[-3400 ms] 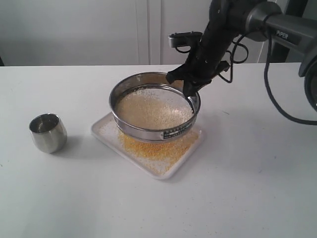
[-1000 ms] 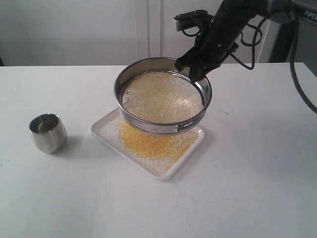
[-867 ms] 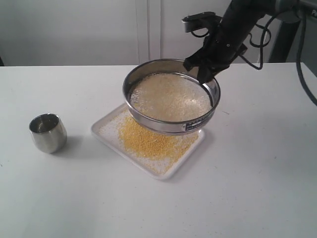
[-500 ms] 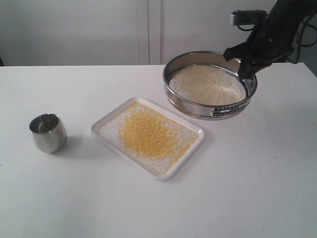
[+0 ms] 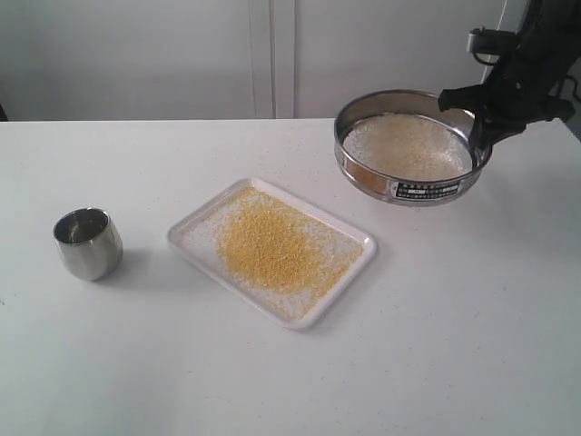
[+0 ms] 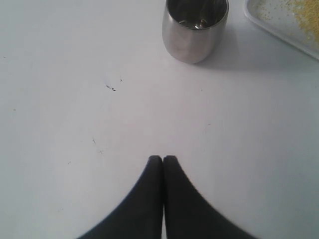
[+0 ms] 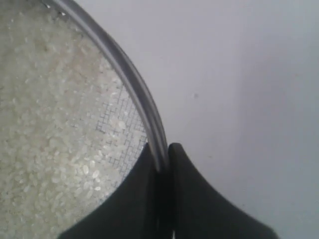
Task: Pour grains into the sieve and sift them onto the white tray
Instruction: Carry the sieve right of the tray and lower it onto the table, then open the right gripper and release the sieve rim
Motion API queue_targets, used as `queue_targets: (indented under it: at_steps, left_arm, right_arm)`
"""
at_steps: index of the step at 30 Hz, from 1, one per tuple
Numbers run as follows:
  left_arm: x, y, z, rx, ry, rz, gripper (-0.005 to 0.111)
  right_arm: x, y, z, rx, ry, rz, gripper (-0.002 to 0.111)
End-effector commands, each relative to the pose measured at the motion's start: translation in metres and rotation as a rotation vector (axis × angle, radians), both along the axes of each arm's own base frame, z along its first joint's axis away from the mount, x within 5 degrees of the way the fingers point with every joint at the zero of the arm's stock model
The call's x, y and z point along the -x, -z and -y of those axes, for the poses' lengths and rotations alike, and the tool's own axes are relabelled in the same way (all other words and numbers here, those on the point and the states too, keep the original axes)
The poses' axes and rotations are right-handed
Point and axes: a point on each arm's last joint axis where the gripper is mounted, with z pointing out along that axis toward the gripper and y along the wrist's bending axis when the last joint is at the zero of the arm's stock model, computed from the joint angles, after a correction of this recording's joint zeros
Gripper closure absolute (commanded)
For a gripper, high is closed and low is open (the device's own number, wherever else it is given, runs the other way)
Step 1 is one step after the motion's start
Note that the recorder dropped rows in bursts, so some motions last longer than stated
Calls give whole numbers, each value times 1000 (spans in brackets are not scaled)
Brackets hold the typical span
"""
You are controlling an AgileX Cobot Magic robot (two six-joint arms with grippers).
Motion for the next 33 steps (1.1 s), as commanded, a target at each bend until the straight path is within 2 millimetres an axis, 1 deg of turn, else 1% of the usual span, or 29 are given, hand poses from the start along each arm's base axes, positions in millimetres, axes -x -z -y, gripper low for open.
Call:
queue_targets:
  at_steps: [1, 6, 13, 22, 29, 33]
  left_arm:
    - [1, 1, 0, 14, -9, -6, 107]
    - [1, 1, 0, 14, -9, -6, 107]
    - [1, 1, 0, 14, -9, -6, 107]
    - [1, 1, 0, 14, -9, -6, 107]
    - [1, 1, 0, 14, -9, -6, 107]
    - [1, 1, 0, 14, -9, -6, 107]
  right_arm:
    - [-6, 17, 5, -31, 48, -20, 108]
    - [-11, 32, 6, -30, 53, -26, 108]
    - [-19, 44, 7, -27, 66, 19, 108]
    - [-23, 68, 7, -27, 68, -20, 108]
    - [-27, 77, 7, -22, 69, -3, 108]
    - [-27, 92, 7, -23, 69, -34, 108]
